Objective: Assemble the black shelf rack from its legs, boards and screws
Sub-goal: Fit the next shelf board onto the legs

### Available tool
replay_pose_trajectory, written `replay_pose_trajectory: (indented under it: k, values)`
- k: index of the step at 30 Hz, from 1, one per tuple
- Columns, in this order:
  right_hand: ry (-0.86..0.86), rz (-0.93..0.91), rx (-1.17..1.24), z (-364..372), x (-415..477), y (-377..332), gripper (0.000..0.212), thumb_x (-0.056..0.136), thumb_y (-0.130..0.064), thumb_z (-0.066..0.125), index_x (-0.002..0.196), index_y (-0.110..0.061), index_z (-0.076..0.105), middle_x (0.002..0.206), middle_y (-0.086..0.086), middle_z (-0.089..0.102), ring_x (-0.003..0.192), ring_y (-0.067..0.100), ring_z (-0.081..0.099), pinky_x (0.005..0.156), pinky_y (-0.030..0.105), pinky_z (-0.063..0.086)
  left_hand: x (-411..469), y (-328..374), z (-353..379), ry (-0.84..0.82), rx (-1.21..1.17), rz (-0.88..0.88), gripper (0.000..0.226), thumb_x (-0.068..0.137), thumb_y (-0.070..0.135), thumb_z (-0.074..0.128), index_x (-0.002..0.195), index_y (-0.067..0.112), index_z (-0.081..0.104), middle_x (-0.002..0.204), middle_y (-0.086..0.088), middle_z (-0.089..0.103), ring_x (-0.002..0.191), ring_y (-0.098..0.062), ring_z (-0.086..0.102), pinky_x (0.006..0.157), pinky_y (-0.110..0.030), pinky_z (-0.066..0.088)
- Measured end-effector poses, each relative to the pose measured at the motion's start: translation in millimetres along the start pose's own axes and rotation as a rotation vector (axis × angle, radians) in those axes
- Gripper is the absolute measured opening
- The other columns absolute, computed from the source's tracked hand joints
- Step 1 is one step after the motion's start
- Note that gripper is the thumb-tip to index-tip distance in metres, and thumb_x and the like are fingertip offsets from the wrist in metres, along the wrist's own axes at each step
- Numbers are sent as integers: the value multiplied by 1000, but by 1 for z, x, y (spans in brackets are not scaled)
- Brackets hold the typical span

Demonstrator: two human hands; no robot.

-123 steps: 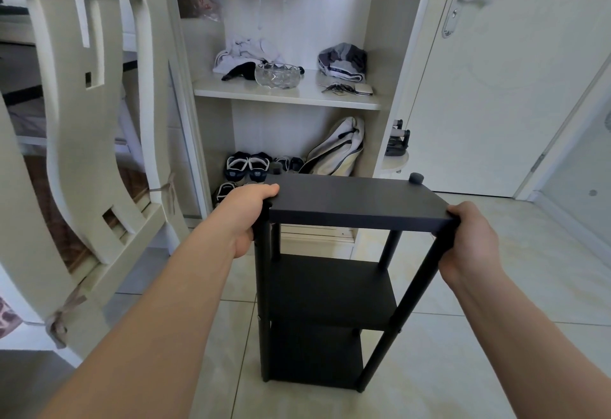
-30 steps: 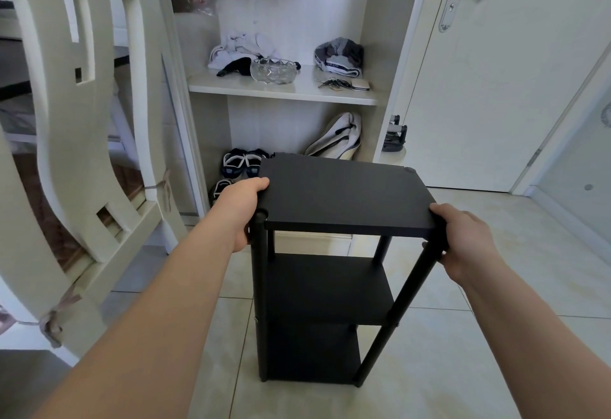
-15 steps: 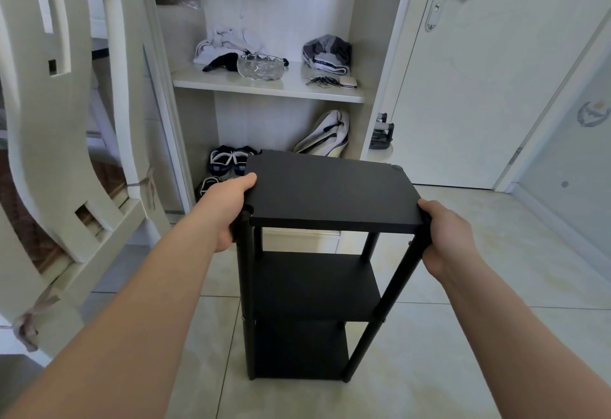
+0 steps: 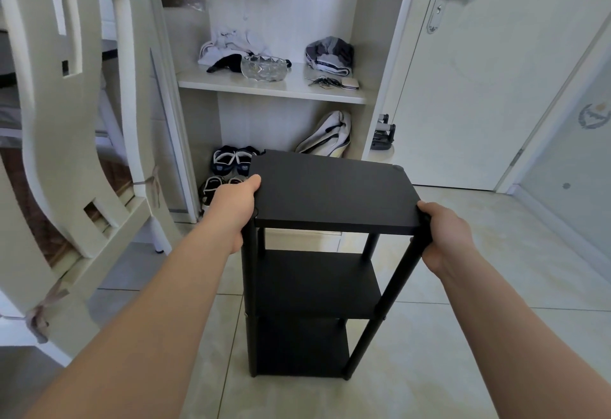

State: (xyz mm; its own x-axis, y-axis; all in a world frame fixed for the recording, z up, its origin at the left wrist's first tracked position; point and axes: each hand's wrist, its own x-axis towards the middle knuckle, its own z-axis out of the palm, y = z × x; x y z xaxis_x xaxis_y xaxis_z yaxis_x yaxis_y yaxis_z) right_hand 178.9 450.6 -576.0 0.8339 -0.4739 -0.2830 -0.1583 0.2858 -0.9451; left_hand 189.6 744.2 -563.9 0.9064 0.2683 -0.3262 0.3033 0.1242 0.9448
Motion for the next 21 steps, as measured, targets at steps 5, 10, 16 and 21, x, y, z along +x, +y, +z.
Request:
replay_pose_trajectory:
  k: [5, 10, 16, 21]
  values:
    - [7, 14, 0, -3, -6, 2, 10, 93, -17, 66, 84, -13, 63, 79, -1, 61, 70, 17, 55, 68, 31, 45, -17, -14, -11, -24, 143, -40, 65, 86, 72, 56, 126, 21, 58, 122, 1, 64, 114, -26, 58, 98, -47, 47]
    - [-14, 15, 0, -8, -15, 2, 11, 93, -18, 66, 84, -13, 63, 78, -2, 60, 71, 18, 54, 72, 32, 44, -29, -23, -21, 43, 349, -27, 84, 80, 78, 55, 135, 16, 48, 123, -5, 60, 109, -27, 59, 86, -41, 52]
    - [-52, 24, 65, -20, -34, 6, 12, 96, -16, 60, 84, -13, 61, 78, -1, 59, 72, 17, 55, 78, 32, 47, -27, -23, -14, 72, 241, 87, 79, 78, 74, 60, 129, 15, 54, 117, -5, 64, 107, -25, 62, 96, -46, 53]
    - [-238, 121, -28, -33, -62, 9, 25, 96, -22, 56, 73, -17, 52, 64, 0, 58, 63, 21, 50, 67, 35, 42, -24, -28, 6, 19, 47, 253, 70, 87, 60, 63, 142, 23, 42, 136, 3, 52, 128, -21, 50, 111, -45, 38]
